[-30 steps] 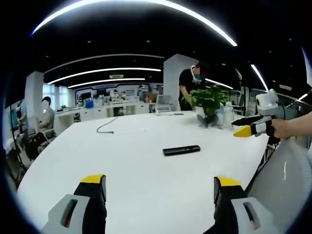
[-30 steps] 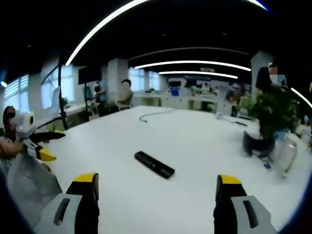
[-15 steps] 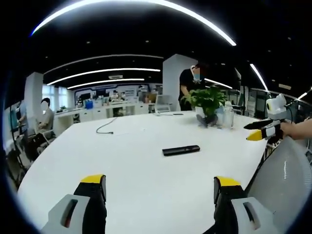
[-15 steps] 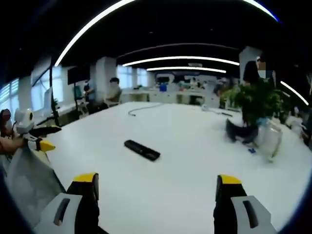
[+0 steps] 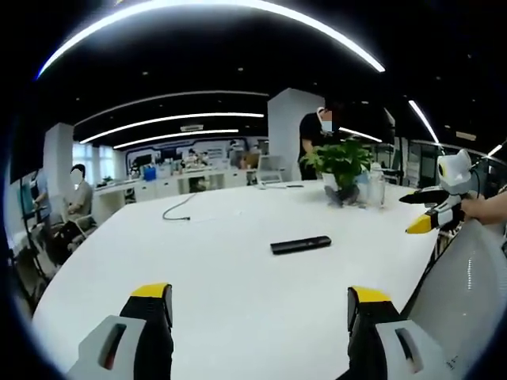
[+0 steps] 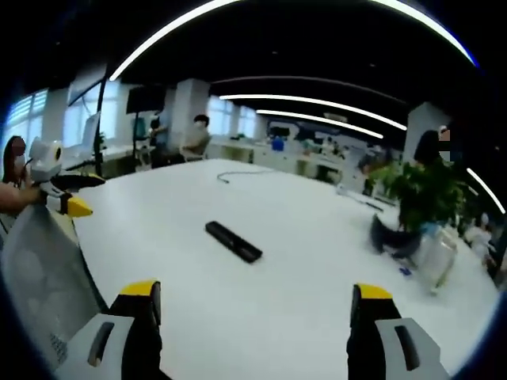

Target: Press the specified remote control buttons in sequence, fully releasing each button before pressing the next.

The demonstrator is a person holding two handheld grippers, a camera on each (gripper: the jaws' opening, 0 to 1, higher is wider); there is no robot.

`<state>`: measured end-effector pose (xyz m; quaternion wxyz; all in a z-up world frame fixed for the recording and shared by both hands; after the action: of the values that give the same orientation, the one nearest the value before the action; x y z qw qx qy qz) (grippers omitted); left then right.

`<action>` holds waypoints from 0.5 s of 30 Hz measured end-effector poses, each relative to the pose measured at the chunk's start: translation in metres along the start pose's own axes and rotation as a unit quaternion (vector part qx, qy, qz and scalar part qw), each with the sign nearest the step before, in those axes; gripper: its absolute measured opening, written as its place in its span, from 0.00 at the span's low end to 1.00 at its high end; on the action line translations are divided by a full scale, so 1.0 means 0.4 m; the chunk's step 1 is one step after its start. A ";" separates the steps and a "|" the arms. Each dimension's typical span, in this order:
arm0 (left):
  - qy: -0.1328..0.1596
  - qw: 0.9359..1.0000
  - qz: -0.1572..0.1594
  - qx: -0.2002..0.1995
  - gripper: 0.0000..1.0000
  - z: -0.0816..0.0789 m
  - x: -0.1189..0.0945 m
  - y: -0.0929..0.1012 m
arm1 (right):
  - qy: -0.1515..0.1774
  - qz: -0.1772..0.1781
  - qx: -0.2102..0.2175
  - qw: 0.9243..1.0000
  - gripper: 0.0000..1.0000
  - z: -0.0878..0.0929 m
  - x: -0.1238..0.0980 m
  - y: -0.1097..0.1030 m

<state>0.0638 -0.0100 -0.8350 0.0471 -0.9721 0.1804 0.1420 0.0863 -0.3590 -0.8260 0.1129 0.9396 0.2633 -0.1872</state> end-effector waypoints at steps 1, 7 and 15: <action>0.000 1.000 -0.004 -0.004 0.95 0.000 -0.001 -0.003 | 0.000 0.002 0.002 1.000 0.99 0.001 -0.001 0.001; 0.011 1.000 -0.013 -0.024 0.95 -0.004 -0.007 -0.012 | -0.006 -0.001 0.019 1.000 0.99 0.011 -0.004 0.003; 0.015 0.999 -0.032 -0.028 0.97 -0.007 -0.011 -0.019 | -0.013 -0.003 0.030 0.999 0.98 0.024 -0.006 0.012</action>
<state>0.0635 -0.0020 -0.8306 0.0220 -0.9804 0.1459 0.1303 0.0841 -0.3672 -0.8330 0.0878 0.9394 0.2585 -0.2075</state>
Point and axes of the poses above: the point that each gripper's makers call its tool centre point, and the gripper's own axes: x roughly forward along the fingers, y roughly to its right, z roughly out of its underside, the point moved 6 cm from there along -x, roughly backward along the fingers, and after that the axes turned 3 degrees about -z, right-handed, at the moved point
